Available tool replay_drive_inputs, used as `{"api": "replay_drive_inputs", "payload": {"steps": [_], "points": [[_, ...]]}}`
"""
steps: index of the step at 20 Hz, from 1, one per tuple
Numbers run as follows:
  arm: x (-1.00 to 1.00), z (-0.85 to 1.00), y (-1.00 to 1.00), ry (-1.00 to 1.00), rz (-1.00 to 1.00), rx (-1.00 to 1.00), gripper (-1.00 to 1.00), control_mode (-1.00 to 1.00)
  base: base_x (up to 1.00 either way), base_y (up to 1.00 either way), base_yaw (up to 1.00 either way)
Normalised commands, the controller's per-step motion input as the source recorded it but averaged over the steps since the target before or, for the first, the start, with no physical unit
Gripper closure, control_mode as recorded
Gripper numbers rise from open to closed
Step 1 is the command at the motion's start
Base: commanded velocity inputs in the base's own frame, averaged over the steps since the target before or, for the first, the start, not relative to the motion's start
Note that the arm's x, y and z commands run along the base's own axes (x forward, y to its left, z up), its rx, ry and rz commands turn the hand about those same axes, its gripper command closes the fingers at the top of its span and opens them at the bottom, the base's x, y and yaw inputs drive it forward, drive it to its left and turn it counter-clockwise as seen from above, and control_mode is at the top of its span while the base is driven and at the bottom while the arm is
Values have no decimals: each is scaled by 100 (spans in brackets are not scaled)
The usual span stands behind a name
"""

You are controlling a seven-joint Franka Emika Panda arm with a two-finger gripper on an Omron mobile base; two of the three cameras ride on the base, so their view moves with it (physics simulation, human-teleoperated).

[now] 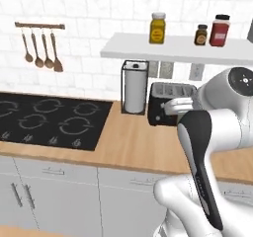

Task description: Start the toaster. Once the lever pops up, take the bread to the plate on the dining counter.

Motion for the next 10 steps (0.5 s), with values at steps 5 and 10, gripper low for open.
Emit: {"api": "replay_drive_inputs", "payload": {"steps": [5,10], "points": [[0,0,0,0,0,0,100,100,-17,0,100],[0,0,0,0,0,0,100,100,-18,0,100]]}}
